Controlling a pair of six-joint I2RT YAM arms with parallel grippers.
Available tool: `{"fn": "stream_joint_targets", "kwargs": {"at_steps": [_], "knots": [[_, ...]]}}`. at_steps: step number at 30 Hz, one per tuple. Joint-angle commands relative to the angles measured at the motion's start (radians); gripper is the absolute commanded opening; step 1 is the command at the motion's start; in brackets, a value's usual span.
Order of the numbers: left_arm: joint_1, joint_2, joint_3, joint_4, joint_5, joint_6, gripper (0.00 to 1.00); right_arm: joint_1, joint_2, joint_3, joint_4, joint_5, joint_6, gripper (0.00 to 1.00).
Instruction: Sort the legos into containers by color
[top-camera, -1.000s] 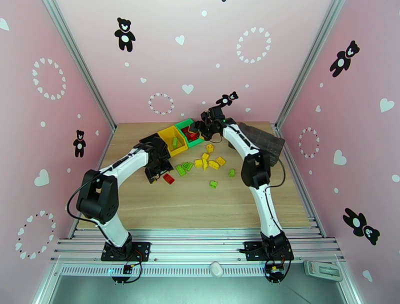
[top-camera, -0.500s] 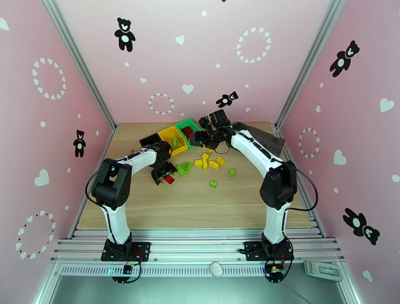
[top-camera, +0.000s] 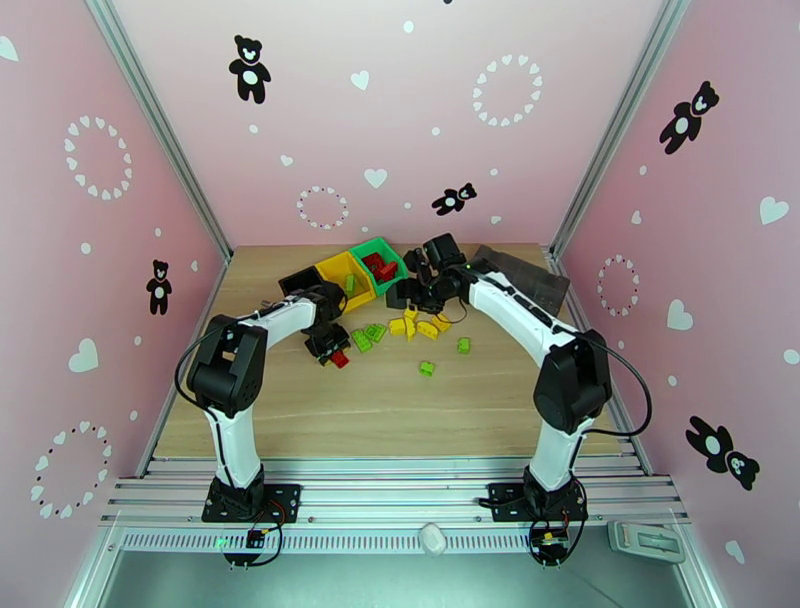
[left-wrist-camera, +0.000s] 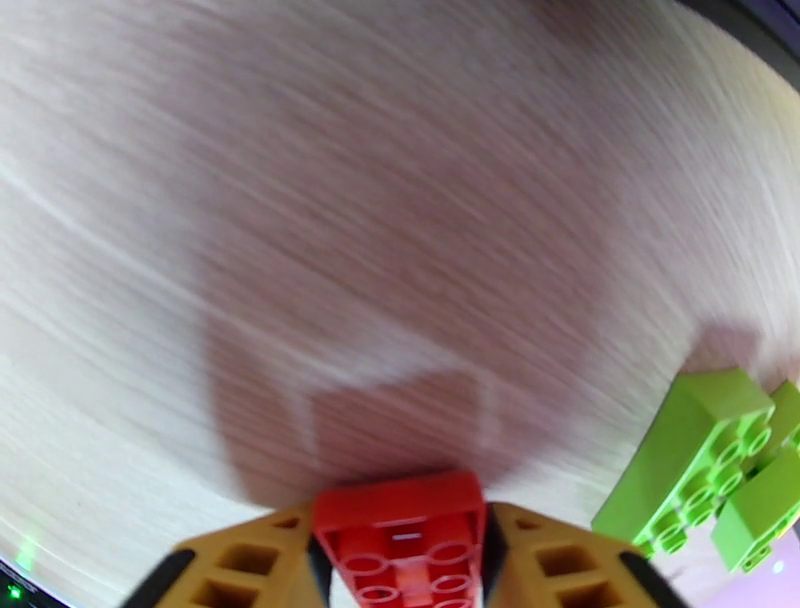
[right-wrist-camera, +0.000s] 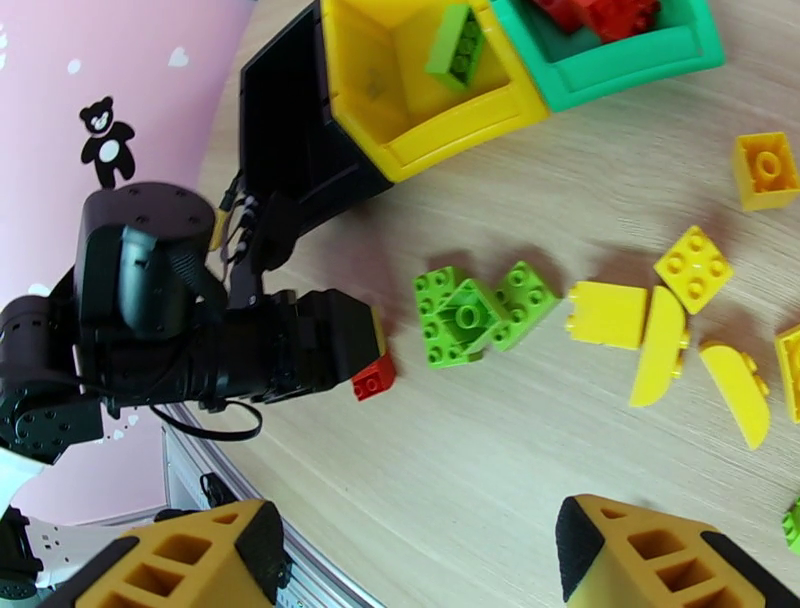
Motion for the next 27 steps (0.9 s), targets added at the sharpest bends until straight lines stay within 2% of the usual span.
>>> {"fn": "stream_joint_targets", "kwargs": {"at_steps": [1,10,19,27], "knots": [[-0.02,-0.045,-0.018,0.009,-0.01,0.001,0.37,0.034,-0.046,-0.043,0.036,0.0,0.019,0.77],[-0.034,-0.207,-0.053,0.061,0.097,-0.095,0.32,0.112,-0.072,-0.161,0.148,0.006,0.074,0.8],[-0.033,-0.291,-0.047,0.187,0.262,-0.27,0.32,0.136,-0.075,-0.186,0.2,-0.02,0.091,0.64],[-0.034,-0.308,-0.048,0.306,0.369,-0.409,0.32,0.138,-0.07,-0.169,0.201,-0.017,0.078,0.58]]}}
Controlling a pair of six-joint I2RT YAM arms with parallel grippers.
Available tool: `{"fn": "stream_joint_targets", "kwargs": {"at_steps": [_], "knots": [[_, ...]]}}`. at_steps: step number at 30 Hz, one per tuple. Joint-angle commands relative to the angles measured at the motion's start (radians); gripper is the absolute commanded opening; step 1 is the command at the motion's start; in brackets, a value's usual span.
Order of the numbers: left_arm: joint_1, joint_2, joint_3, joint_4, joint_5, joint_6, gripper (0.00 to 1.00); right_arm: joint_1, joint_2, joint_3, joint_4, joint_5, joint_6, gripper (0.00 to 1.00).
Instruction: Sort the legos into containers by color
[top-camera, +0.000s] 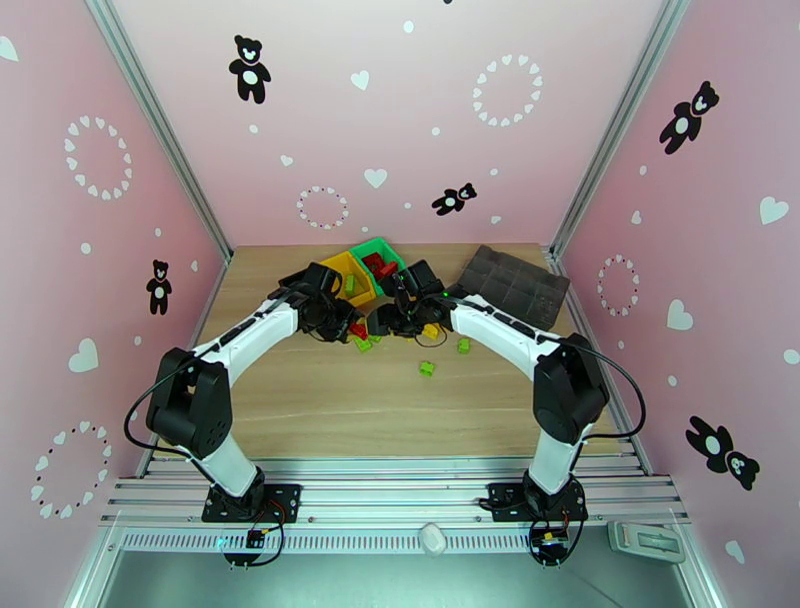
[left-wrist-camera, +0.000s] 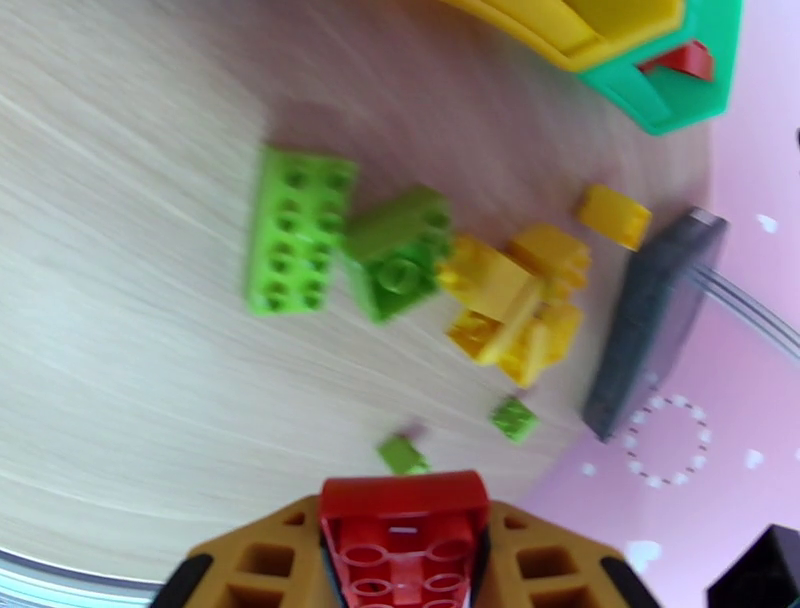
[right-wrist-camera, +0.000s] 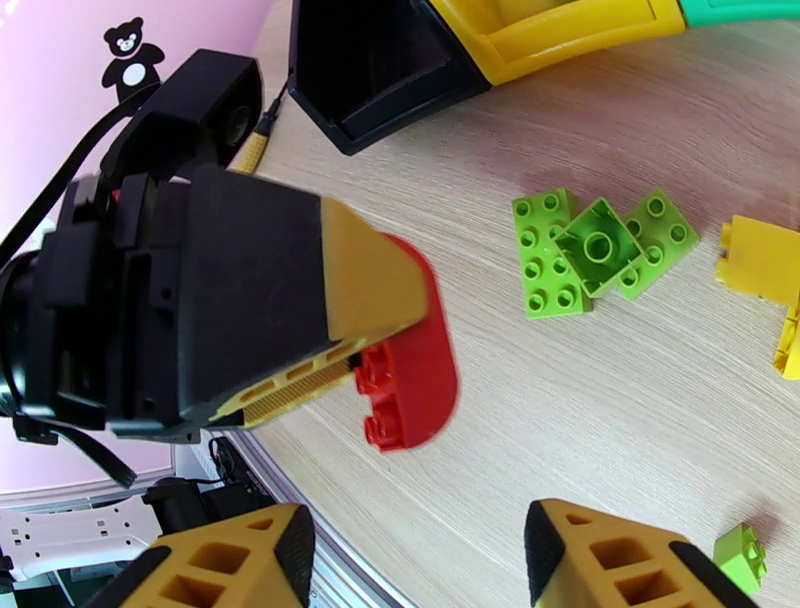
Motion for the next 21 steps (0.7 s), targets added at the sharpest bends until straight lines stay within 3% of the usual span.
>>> {"fn": "stream_joint_targets", "kwargs": {"at_steps": [1,21], "knots": [[-0.005,-0.037,0.0,0.072,0.084,-0.088,0.32,0.004,-0.036,0.015,0.007,-0.002,-0.013,0.58],[-0.015,-0.068,-0.028,0.197,0.196,-0.215,0.32,-0.049,0.05,0.13,0.024,-0.062,0.001,0.45]]}}
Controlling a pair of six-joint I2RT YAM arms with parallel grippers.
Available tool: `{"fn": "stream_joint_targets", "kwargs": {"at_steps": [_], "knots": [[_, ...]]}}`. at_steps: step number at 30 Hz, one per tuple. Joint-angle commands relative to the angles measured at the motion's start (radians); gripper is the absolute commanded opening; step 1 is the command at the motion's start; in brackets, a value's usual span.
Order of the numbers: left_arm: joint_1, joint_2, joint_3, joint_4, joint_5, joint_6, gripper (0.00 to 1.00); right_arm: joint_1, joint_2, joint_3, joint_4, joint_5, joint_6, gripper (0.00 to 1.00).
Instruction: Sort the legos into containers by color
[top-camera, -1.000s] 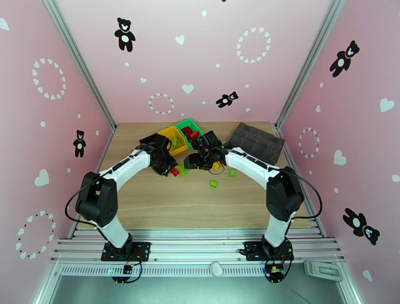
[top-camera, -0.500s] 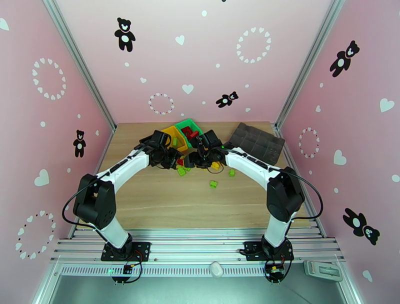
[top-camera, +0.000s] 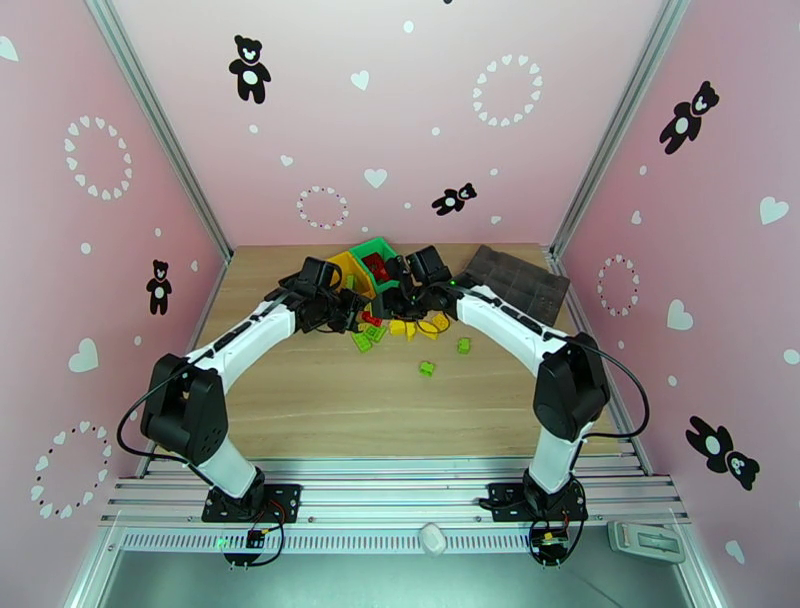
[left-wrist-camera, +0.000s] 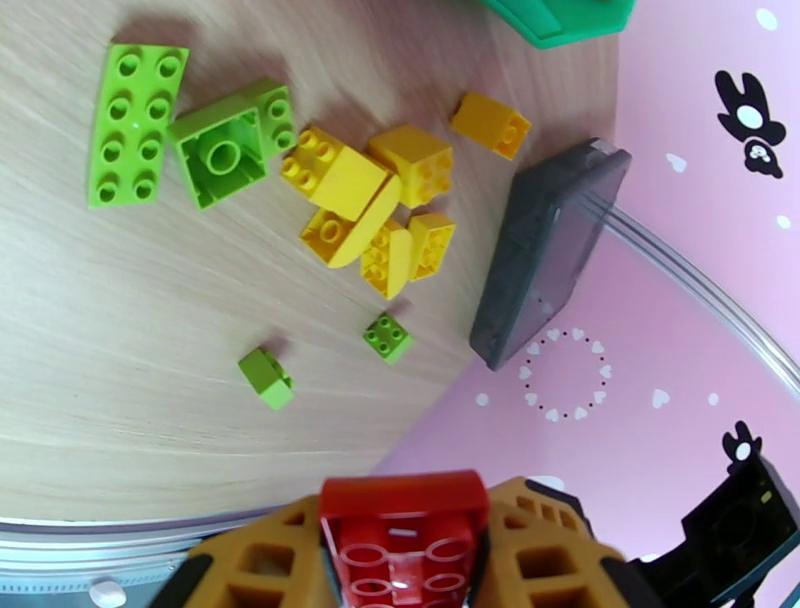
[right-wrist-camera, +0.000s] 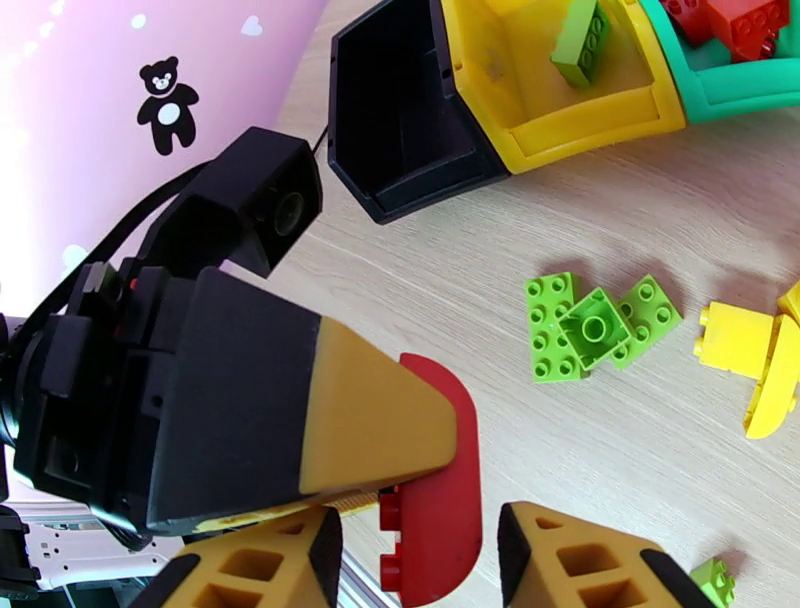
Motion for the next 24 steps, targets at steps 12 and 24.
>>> {"fn": "stream_joint_targets", "kwargs": {"at_steps": [12,24], "knots": [[-0.009,-0.01,-0.06,0.224,0.077,-0.178,0.32,-0.012,0.061,0.039,0.038,-0.049,0.026,0.42],[0.0,0.0,-0.053,0.235,0.1,-0.185,0.43,-0.054,0.08,0.058,0.081,-0.066,0.07,0.29]]}}
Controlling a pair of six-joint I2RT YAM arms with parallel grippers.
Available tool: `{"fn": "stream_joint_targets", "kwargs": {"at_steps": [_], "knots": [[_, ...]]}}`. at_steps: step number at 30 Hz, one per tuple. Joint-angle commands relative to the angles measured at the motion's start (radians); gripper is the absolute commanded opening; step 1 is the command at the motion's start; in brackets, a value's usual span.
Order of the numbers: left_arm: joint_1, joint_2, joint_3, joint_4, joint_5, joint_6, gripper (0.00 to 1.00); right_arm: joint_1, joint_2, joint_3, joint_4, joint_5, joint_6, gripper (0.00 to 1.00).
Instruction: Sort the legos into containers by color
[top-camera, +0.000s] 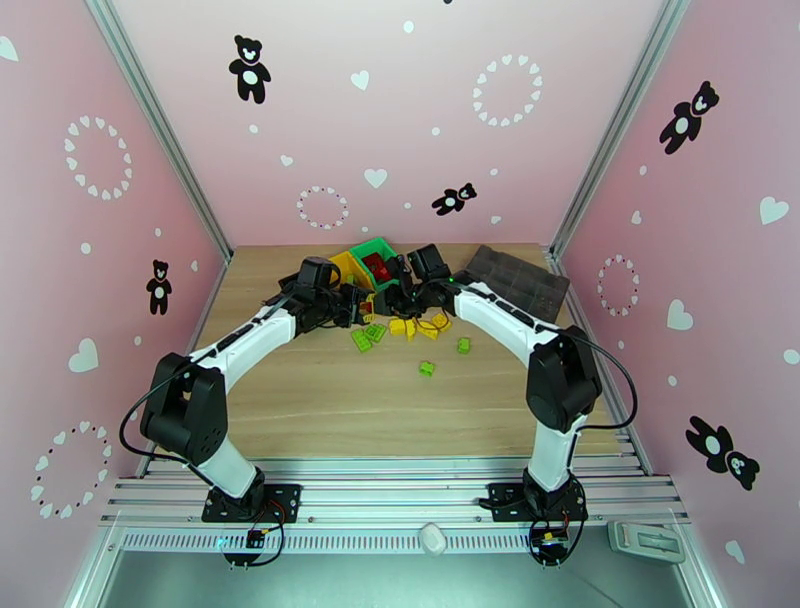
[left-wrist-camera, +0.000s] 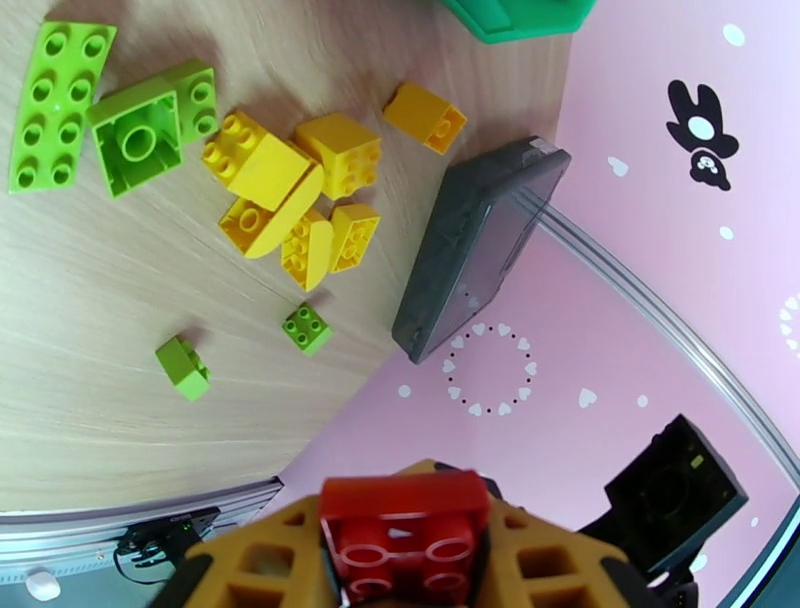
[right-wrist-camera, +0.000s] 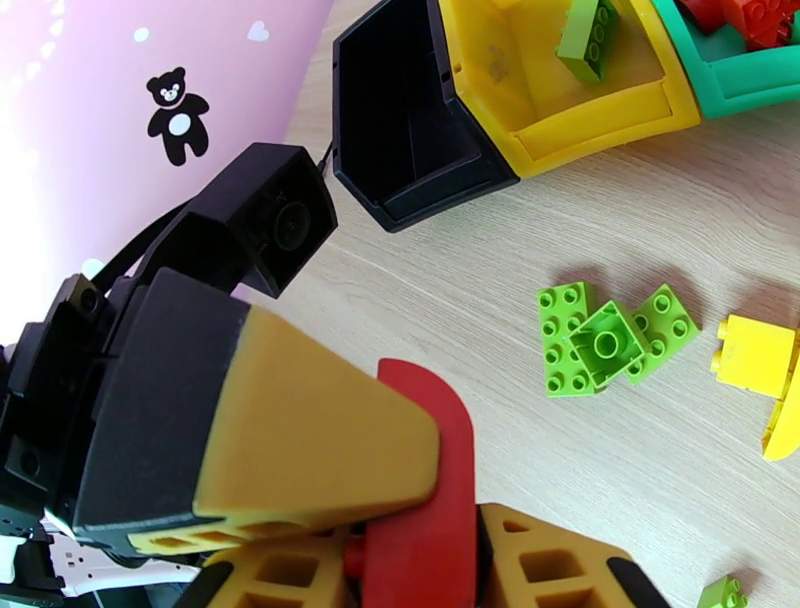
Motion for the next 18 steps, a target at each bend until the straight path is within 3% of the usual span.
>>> {"fn": "stream_joint_targets", "kwargs": {"at_steps": [1,3,6,12,18], "knots": [[0.003,-0.003,0.008,0.009,0.069,0.008,0.5,-0.019,0.033,0.046,0.043,0.008,0.031,0.28],[0.02,-0.007,0.031,-0.037,0.057,0.04,0.74,-0.028,0.044,0.055,0.043,0.011,0.037,0.27],[0.055,-0.02,0.069,-0.122,0.029,0.097,0.89,-0.042,0.072,0.087,0.034,0.013,0.043,0.25],[0.129,-0.06,0.153,-0.363,-0.069,0.277,0.91,-0.081,0.158,0.2,-0.002,0.027,0.06,0.24],[0.141,-0.057,0.208,-0.618,-0.233,0.568,0.88,-0.125,0.301,0.413,-0.032,0.04,0.111,0.26]]}}
